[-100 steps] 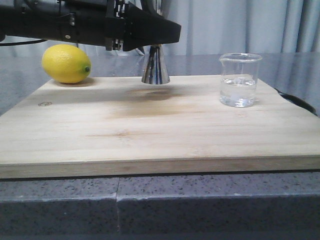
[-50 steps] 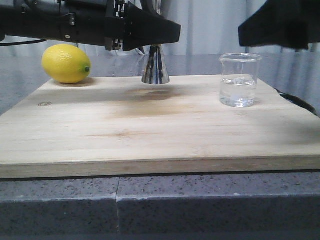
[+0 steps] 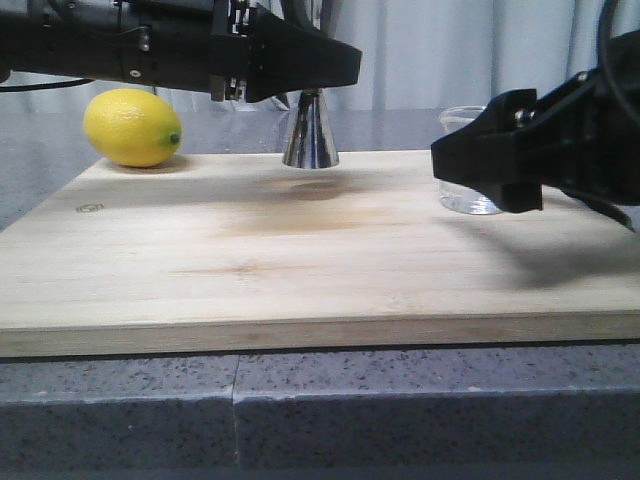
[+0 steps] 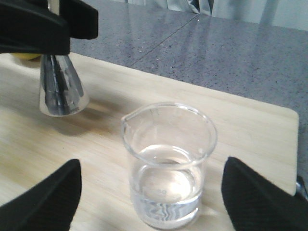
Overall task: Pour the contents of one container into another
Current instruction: 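Reach the right gripper to the glass beaker, grasp and lift it, then tilt the beaker with the right gripper, pouring liquid into the jigger cup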
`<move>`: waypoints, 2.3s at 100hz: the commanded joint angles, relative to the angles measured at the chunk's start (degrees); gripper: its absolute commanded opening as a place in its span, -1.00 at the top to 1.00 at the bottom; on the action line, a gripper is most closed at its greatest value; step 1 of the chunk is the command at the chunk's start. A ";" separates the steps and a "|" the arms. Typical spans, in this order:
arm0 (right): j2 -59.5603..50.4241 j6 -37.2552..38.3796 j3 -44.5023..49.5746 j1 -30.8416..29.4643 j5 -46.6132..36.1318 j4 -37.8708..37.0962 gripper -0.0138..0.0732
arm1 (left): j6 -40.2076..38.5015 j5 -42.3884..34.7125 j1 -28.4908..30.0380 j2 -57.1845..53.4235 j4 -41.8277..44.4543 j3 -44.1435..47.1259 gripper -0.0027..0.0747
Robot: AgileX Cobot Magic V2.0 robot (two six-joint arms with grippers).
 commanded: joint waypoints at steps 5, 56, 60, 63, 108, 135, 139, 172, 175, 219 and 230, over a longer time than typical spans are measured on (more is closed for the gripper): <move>2.02 -0.66 -1.23 0.02 -10.36 -0.67 -0.52 | -0.42 5.73 -0.52 -2.73 -4.91 -1.75 0.36; 6.15 -0.66 -1.59 0.02 -15.49 0.17 -0.46 | -0.42 5.73 -0.52 -2.73 -4.91 -1.75 0.36; 6.15 -0.66 -1.59 0.02 -15.49 0.16 -0.39 | -0.42 5.73 -0.52 -2.73 -4.91 -1.75 0.36; 6.15 -0.66 -1.59 0.02 -15.39 0.16 -0.32 | -0.42 5.73 -0.52 -2.73 -4.91 -1.75 0.36; 4.31 -0.66 -1.97 0.02 -14.67 2.23 0.06 | -0.42 5.73 -0.52 -2.73 -4.91 -1.75 0.36; -3.65 -0.66 -10.48 0.02 3.72 3.07 0.06 | -0.42 5.73 -0.52 -2.73 -4.91 -1.75 0.36; -4.56 -0.66 -12.69 0.02 7.31 2.70 0.06 | -0.42 5.73 -0.52 -2.73 -4.91 -1.75 0.36; -5.75 -0.66 -32.95 0.02 37.33 -8.48 0.06 | -0.42 5.73 -0.52 -2.73 -4.91 -1.75 0.36; -5.75 -0.66 -34.29 0.02 38.76 -10.18 0.06 | -0.42 5.73 -0.52 -2.73 -4.91 -1.75 0.36; -2.19 -0.66 -48.87 4.94 53.17 -28.31 0.06 | -0.42 5.73 -0.52 -2.73 -4.91 -1.75 0.36; -0.41 -0.91 -51.37 6.90 55.87 -31.36 0.06 | -0.42 5.73 -0.52 -2.73 -4.91 -1.75 0.36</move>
